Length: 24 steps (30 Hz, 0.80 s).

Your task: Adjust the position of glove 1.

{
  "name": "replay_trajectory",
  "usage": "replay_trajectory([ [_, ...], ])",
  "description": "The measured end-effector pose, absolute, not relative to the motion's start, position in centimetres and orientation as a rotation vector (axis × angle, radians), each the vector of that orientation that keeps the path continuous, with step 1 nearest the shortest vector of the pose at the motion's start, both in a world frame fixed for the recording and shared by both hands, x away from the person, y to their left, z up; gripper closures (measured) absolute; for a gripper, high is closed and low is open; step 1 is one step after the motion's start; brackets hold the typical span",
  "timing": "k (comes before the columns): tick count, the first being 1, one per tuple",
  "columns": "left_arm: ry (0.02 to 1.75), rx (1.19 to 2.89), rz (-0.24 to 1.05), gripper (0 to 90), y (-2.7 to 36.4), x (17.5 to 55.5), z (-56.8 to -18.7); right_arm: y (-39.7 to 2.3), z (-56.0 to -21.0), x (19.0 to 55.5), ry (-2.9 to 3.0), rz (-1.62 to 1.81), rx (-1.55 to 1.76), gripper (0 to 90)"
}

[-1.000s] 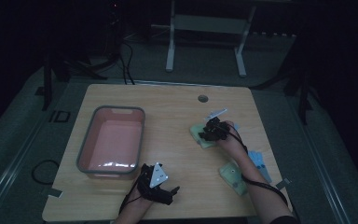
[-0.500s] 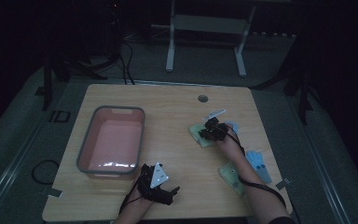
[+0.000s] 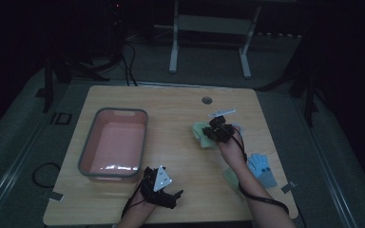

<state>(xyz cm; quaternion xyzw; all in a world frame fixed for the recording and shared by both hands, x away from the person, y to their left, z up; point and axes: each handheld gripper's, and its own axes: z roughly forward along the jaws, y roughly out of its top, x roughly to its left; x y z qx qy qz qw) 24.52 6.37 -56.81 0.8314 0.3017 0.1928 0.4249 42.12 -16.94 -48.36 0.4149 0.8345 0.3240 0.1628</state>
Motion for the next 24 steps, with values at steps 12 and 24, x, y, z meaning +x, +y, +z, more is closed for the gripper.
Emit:
replay_trajectory([
  [12, 0.758, 2.083, 0.488, 0.8, 6.4, 24.5, -56.8, -15.5, -44.2, 36.7, 2.262, 0.947, 1.173, 85.6],
  [24, 0.764, 2.079, 0.489, 0.8, 6.3, 24.5, -56.8, -15.8, -47.7, 32.0, 2.178, 1.042, 1.334, 85.6],
])
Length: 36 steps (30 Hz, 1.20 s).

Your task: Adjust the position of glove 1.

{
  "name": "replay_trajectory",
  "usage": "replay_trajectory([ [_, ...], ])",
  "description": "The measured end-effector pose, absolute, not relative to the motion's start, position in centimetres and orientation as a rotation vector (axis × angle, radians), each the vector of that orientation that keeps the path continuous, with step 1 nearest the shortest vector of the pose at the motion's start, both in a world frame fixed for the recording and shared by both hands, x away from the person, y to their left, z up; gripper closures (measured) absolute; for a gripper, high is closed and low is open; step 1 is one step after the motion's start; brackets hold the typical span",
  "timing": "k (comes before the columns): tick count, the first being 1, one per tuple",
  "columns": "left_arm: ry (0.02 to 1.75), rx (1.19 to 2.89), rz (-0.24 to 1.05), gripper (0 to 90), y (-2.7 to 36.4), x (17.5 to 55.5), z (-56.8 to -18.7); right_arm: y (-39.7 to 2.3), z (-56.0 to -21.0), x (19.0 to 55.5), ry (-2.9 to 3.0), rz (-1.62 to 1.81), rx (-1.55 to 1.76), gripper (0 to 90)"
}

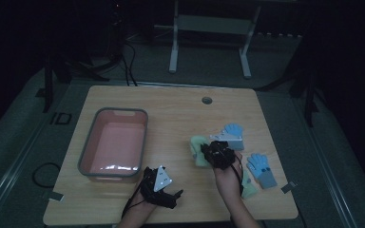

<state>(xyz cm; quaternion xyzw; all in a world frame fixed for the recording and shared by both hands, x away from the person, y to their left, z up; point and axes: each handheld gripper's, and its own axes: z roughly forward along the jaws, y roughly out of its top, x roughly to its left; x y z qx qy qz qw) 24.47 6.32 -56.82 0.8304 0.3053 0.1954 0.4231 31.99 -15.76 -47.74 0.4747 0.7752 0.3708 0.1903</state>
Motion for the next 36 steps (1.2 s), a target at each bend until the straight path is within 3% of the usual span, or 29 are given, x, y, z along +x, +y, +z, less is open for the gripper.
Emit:
replay_trajectory([
  [16, 0.75, 2.082, 0.489, 0.8, 6.4, 24.4, -56.8, -14.6, -53.9, 31.2, 2.197, 0.936, 1.481, 84.7],
  [19, 0.75, 2.084, 0.485, 0.8, 6.4, 24.4, -56.8, -14.2, -54.6, 31.4, 2.2, 0.922, 1.48, 80.5],
  [23, 0.747, 2.087, 0.489, 0.8, 6.3, 24.4, -56.8, -14.1, -54.7, 31.5, 2.208, 0.915, 1.467, 76.9],
  [28, 0.747, 2.085, 0.486, 0.8, 6.3, 24.4, -56.8, -14.0, -53.9, 31.3, 2.217, 0.904, 1.395, 64.2],
  [36, 0.751, 2.088, 0.481, 0.8, 6.3, 24.5, -56.8, -14.8, -52.0, 32.3, 2.254, 0.904, 1.298, 59.2],
])
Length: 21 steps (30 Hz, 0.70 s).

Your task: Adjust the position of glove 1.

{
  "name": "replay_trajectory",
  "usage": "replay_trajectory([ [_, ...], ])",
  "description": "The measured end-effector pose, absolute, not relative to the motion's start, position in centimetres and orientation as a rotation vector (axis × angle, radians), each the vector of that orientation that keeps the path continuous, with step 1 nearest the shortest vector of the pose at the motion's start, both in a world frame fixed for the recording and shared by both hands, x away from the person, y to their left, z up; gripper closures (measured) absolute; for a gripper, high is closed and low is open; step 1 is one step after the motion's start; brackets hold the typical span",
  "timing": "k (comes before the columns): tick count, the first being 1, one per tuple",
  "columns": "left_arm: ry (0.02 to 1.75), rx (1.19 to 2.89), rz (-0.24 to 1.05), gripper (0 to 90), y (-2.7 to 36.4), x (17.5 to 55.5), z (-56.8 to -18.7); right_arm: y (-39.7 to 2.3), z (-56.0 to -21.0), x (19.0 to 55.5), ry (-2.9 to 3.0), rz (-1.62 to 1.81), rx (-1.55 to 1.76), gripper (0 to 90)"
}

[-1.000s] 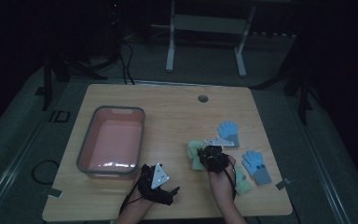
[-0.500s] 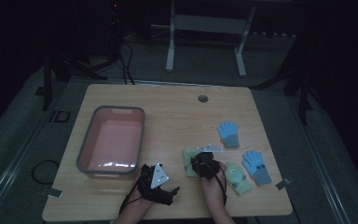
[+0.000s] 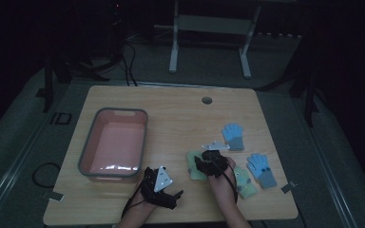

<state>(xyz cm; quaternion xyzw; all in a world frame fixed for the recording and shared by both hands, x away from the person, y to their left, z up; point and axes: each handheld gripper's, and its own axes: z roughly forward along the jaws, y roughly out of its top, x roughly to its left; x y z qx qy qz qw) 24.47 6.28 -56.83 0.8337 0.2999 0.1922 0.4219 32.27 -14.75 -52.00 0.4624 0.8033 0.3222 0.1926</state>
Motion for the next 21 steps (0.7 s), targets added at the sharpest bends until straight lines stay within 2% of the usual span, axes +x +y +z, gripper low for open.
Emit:
replay_trajectory([
  [12, 0.747, 2.089, 0.483, 0.8, 6.3, 24.5, -56.8, -16.8, -49.4, 32.9, 2.328, 0.922, 1.185, 57.2],
  [21, 0.747, 2.095, 0.481, 0.8, 6.3, 24.5, -56.8, -21.1, -47.8, 33.0, 2.377, 0.961, 1.066, 59.9],
])
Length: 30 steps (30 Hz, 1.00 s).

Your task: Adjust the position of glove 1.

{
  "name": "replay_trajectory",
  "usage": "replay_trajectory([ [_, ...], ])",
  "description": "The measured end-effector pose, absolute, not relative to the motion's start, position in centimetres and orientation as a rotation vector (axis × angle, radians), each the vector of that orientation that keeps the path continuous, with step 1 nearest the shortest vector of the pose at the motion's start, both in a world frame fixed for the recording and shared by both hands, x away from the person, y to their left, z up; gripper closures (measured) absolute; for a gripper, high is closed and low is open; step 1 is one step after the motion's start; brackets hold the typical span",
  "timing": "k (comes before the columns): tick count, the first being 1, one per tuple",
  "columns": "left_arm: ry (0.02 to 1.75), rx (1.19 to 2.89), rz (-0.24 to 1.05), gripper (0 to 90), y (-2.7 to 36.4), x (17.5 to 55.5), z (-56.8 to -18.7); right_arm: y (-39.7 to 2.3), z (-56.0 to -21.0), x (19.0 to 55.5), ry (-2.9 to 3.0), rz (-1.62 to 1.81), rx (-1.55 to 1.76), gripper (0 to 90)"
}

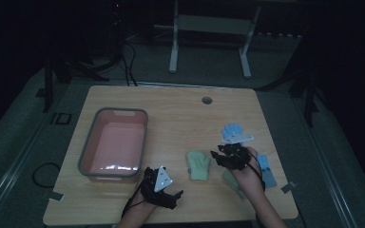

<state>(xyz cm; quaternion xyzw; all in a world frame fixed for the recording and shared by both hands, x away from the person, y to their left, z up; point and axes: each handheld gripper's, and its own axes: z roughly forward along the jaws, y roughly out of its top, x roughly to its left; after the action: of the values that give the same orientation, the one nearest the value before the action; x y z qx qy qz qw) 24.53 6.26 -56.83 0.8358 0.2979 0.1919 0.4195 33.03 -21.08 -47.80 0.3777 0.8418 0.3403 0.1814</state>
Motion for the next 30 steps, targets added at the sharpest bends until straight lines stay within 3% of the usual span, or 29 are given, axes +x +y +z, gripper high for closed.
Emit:
replay_trajectory([
  [17, 0.757, 2.103, 0.492, 0.8, 6.2, 24.5, -56.8, -29.4, -49.6, 31.2, 2.536, 0.94, 1.016, 61.9],
  [30, 0.76, 2.107, 0.498, 0.8, 6.1, 24.5, -56.9, -30.3, -53.3, 29.0, 2.588, 0.849, 1.039, 56.7],
])
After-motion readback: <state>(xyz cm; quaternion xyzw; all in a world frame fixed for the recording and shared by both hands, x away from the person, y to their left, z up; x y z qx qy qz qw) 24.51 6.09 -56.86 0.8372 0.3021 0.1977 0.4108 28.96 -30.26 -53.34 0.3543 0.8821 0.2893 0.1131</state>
